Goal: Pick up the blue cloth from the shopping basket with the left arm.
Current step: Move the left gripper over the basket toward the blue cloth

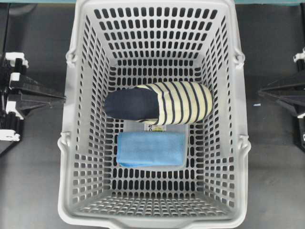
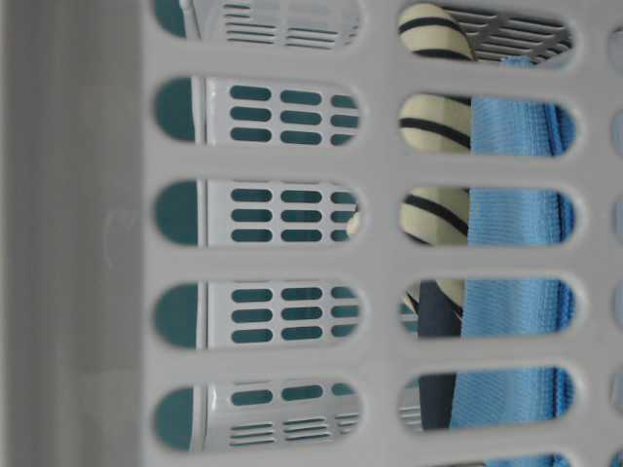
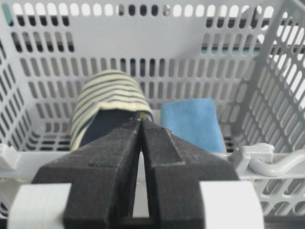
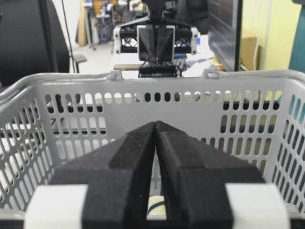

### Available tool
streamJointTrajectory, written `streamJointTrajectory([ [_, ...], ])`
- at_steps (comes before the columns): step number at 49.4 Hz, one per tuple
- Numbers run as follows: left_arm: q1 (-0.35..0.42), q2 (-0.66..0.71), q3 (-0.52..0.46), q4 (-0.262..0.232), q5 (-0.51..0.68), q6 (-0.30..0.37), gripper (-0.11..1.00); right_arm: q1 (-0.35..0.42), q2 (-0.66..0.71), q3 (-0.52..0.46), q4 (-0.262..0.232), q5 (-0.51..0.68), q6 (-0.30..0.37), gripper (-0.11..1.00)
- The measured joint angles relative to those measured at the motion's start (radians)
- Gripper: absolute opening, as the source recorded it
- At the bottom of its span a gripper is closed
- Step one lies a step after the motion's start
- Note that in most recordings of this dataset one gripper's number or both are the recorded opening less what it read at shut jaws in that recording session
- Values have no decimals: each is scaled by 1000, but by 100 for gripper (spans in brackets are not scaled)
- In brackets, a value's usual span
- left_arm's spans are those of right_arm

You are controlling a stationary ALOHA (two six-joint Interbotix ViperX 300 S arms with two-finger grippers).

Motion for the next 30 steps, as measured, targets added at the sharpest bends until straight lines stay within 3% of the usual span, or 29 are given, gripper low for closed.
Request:
streamJointTrajectory([
  [11,-49,46,-94,35,152,-66,1,0,2,0,2,0,8,-1],
  [18,-51,92,-206,35,310,-69,1,0,2,-3,3,20,28,-1],
  [30,-74,249,-439,37,591,-64,1,0,0,-14,3,156,49,0],
])
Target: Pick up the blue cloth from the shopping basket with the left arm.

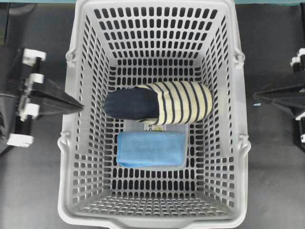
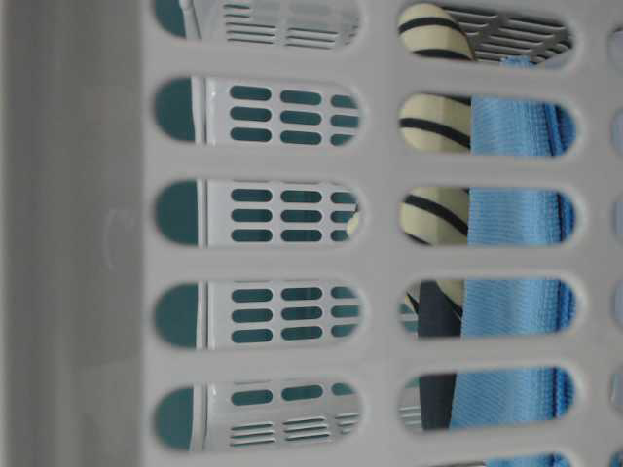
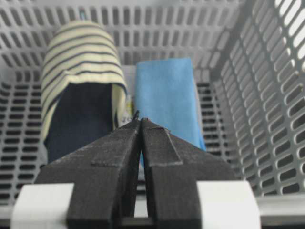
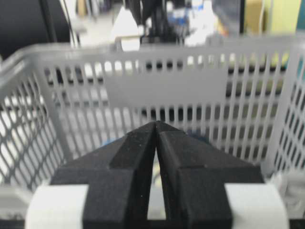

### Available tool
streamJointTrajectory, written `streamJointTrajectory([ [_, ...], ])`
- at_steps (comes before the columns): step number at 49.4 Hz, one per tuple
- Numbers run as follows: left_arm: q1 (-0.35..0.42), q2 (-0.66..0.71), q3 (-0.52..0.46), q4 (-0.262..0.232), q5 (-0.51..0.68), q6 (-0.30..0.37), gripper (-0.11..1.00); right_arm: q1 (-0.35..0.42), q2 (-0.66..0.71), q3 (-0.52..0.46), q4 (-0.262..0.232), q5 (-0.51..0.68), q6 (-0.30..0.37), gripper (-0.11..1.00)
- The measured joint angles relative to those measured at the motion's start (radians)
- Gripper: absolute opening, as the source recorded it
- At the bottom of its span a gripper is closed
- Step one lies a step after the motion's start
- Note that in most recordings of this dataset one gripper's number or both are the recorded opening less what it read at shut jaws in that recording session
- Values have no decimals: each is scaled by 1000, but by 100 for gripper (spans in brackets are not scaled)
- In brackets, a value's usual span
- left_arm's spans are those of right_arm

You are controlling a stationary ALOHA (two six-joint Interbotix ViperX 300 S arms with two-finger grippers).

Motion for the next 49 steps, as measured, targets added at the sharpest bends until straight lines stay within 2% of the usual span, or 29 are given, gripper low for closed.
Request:
streamJointTrajectory([
  [4,-9,69,-78,0,84,3,1,0,-6,-3,0,26,2,4],
  [7,-11,121,-138,0,146,3,1,0,-12,-6,0,38,2,12],
  [11,-11,184,-215,0,216,5,1,0,-20,-8,0,48,2,31],
  [17,-14,285,-314,2,310,3,1,0,-25,-11,0,60,12,66],
  [21,-15,350,-377,2,364,2,2,0,-25,-11,2,63,29,79],
  [23,-15,382,-403,0,388,-3,5,0,-25,-12,0,63,34,79],
  [26,-15,425,-446,2,430,-8,16,2,-25,-14,2,63,37,78],
  [34,-29,555,-561,2,508,-26,65,0,-25,-14,2,61,37,75],
  [38,-40,615,-614,0,551,-44,84,0,-25,-14,2,61,37,75],
  [41,-46,664,-647,2,577,-55,88,0,-25,-14,2,61,37,75],
  [49,-57,775,-703,0,595,-72,84,0,-26,-15,2,60,37,75],
])
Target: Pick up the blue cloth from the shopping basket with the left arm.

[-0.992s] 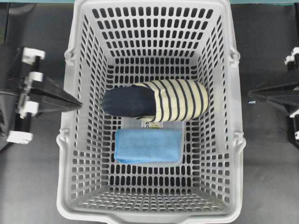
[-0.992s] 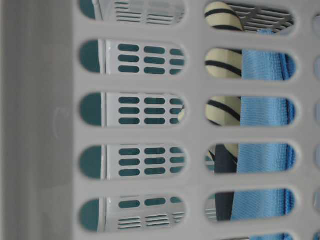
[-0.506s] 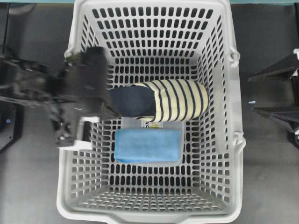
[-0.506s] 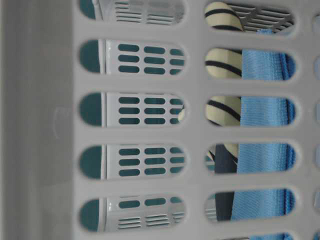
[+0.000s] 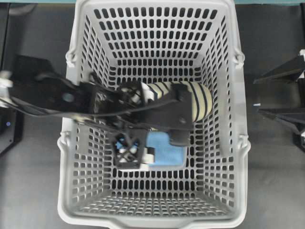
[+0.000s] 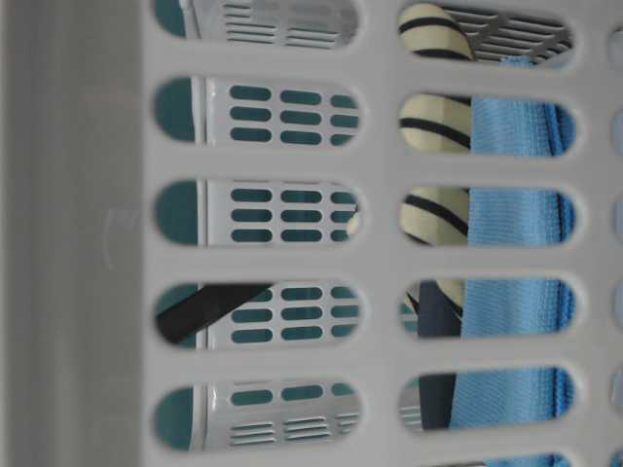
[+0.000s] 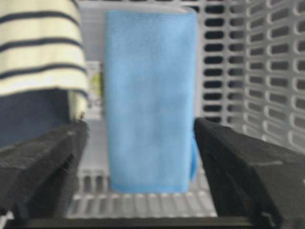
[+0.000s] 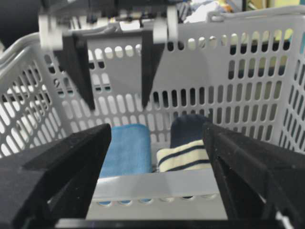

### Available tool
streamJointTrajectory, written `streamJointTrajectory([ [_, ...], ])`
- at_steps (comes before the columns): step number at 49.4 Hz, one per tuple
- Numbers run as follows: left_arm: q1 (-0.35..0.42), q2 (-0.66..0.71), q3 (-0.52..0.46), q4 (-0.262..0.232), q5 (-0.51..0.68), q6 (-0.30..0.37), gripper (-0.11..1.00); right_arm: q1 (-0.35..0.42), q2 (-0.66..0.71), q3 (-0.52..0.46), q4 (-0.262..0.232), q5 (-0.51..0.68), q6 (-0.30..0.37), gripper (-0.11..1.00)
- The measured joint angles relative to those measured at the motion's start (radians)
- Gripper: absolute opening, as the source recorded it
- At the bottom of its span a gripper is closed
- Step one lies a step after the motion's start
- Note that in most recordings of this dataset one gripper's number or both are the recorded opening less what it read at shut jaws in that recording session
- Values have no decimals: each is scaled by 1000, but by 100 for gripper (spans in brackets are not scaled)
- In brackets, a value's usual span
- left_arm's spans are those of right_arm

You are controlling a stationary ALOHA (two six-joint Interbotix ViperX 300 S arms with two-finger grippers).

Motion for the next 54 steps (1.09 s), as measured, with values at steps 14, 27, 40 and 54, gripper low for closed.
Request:
streamJointTrajectory([
  [14,-15,120,-6,0,2,-12,84,0,0,0,0,0,0,75],
  [27,-26,176,31,2,-66,-28,83,0,-2,-2,0,0,-2,75],
  [40,-28,178,64,2,-78,-25,68,0,-2,0,0,0,0,75],
  [54,-29,156,57,0,-55,-21,12,0,-2,-2,0,0,-2,75],
])
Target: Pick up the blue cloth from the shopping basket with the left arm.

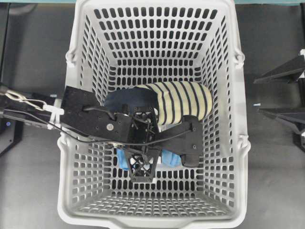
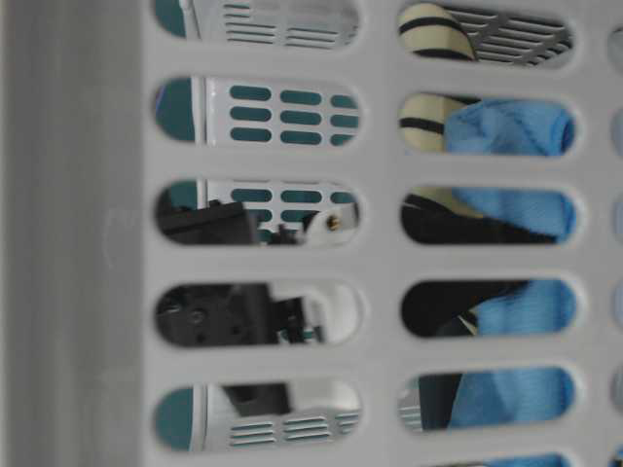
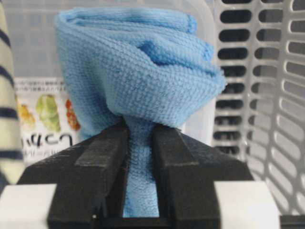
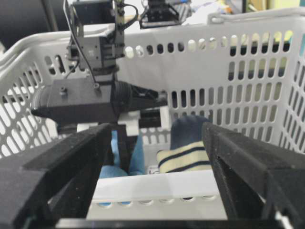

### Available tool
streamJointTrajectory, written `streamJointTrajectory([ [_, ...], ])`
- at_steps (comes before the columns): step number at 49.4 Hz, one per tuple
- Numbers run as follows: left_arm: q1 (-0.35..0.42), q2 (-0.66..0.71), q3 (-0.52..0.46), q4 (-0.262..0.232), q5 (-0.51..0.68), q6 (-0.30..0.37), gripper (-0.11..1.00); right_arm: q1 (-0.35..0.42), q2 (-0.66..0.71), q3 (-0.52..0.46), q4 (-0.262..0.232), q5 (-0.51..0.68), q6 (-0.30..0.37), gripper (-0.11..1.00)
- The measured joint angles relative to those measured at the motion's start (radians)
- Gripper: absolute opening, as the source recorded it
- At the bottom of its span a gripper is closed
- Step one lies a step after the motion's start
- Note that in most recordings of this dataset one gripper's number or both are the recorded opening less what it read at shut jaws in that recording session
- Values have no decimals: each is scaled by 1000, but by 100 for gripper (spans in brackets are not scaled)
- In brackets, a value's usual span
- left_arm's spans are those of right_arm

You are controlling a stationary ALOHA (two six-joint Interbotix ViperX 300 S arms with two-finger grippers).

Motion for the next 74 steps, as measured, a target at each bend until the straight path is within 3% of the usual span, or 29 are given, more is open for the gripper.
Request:
streamJointTrajectory([
  [11,-11,-44,-120,2,156,-2,12,0,-2,0,0,0,-2,74],
  [32,-18,-63,-568,2,604,11,12,0,-2,0,0,0,-2,74],
  [41,-2,-48,-592,2,630,52,12,0,-2,0,0,0,-2,74],
  [74,3,-46,-594,2,620,57,12,0,-2,2,-2,-2,-2,74],
])
